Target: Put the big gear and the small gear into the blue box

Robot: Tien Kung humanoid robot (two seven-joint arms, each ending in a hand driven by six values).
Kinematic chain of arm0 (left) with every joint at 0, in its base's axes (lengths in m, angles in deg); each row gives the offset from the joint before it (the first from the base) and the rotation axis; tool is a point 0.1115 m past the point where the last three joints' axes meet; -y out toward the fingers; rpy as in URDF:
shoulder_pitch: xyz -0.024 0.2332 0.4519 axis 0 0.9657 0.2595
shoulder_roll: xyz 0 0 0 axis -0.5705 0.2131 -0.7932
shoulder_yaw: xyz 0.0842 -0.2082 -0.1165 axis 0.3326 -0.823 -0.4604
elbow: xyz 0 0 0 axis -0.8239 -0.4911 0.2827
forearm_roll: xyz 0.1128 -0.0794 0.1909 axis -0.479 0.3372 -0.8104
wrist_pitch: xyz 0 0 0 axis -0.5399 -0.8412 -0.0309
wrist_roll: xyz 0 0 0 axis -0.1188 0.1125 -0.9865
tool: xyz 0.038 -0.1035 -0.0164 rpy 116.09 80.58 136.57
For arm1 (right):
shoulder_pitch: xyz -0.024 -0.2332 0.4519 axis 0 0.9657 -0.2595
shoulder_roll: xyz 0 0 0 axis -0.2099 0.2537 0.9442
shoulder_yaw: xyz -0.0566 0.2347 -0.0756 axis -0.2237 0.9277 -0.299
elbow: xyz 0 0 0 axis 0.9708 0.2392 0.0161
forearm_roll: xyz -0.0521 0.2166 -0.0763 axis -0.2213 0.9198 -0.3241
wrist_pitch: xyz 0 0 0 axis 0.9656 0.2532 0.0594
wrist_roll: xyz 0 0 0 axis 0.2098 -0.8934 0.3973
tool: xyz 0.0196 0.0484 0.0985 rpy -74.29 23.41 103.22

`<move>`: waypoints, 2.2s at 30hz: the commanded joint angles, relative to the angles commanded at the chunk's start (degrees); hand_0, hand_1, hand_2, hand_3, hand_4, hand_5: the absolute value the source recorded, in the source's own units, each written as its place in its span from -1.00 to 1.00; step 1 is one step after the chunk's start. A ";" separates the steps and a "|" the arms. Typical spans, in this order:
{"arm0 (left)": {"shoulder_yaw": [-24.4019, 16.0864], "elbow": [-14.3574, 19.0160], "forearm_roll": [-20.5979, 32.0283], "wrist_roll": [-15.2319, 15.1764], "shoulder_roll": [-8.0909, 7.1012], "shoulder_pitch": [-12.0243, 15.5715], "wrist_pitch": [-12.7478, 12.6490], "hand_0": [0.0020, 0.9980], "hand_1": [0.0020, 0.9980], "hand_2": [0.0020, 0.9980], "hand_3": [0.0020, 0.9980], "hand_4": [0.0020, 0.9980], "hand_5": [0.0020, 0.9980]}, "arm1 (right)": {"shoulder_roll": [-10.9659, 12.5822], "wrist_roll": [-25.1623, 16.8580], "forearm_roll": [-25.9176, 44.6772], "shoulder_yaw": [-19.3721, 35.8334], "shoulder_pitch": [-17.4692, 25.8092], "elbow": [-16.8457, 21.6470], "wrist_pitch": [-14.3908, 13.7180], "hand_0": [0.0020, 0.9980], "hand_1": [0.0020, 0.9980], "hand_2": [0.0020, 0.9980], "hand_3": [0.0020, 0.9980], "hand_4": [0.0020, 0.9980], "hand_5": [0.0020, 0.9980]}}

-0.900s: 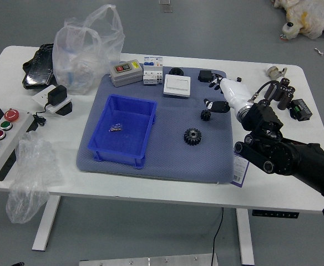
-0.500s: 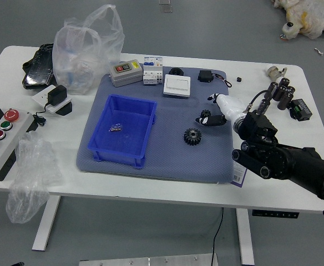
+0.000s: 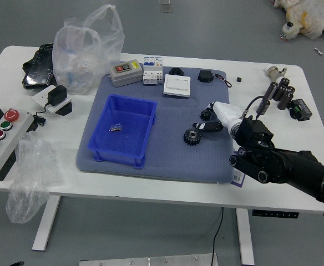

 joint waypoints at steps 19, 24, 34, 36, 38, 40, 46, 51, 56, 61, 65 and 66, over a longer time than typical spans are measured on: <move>0.15 -0.02 0.18 -0.13 0.08 0.04 0.00 0.31 0.18 0.17 0.48 0.50 0.24 | 0.53 -0.84 -1.11 1.43 -0.10 0.34 -2.08 0.32 0.41 0.36 0.04 0.04 -0.37; 0.14 -0.02 0.26 -0.14 0.13 0.11 -0.03 0.31 0.18 0.17 0.48 0.50 0.24 | 1.04 -0.88 -2.85 3.31 -0.14 1.41 -2.56 0.31 0.41 0.35 0.03 0.06 -0.36; 0.07 0.00 0.35 -0.14 0.11 0.22 -0.12 0.31 0.18 0.17 0.49 0.49 0.24 | 1.95 -0.28 -7.95 7.29 -0.51 8.57 -3.55 0.30 0.40 0.35 0.02 0.09 -0.33; -0.02 0.02 0.27 -0.07 0.09 0.25 -0.13 0.31 0.18 0.17 0.49 0.49 0.24 | 1.71 0.10 -9.39 7.29 -1.03 11.02 -3.67 0.30 0.40 0.35 0.02 0.09 -0.33; 0.02 0.02 0.33 -0.09 0.09 0.25 -0.14 0.31 0.18 0.17 0.49 0.49 0.24 | 1.52 0.44 -10.46 6.71 -1.67 13.37 -3.72 0.30 0.40 0.35 0.02 0.09 -0.33; 0.00 0.03 0.28 -0.05 0.09 0.25 -0.13 0.31 0.18 0.17 0.49 0.49 0.24 | 1.33 0.79 -11.31 5.68 -2.37 15.70 -3.64 0.30 0.40 0.35 0.01 0.09 -0.33; -0.25 0.08 0.02 0.18 -0.06 0.35 -0.13 0.31 0.18 0.17 0.49 0.49 0.25 | 0.08 1.74 -14.17 2.06 -3.97 22.36 -3.13 0.29 0.40 0.35 0.01 0.11 -0.32; -0.25 0.10 -0.05 0.21 -0.11 0.33 -0.09 0.31 0.18 0.17 0.49 0.49 0.25 | -1.48 2.18 -17.18 0.67 -4.28 25.20 -2.71 0.30 0.40 0.35 0.02 0.14 -0.30; -0.32 0.10 -0.29 0.26 -0.10 0.24 0.00 0.31 0.18 0.17 0.49 0.49 0.25 | -2.72 2.48 -18.23 0.09 -4.19 24.92 -2.09 0.30 0.40 0.35 0.02 0.14 -0.30; -0.33 0.10 -0.44 0.29 -0.14 0.29 0.04 0.31 0.19 0.17 0.49 0.50 0.26 | -2.78 4.12 -18.44 1.94 -2.83 24.27 -1.15 0.55 0.83 0.85 0.56 0.52 -0.14; -0.45 0.11 -0.60 0.38 -0.15 0.33 0.06 0.31 0.18 0.17 0.49 0.50 0.26 | -2.62 4.52 -18.66 2.43 -2.37 24.22 -0.52 0.68 1.00 1.00 0.94 0.67 -0.12; -0.44 0.10 -0.59 0.36 -0.16 0.31 0.06 0.31 0.18 0.17 0.49 0.50 0.26 | -2.61 4.53 -18.69 2.47 -2.30 24.23 -0.42 0.68 1.00 1.00 0.94 0.67 -0.12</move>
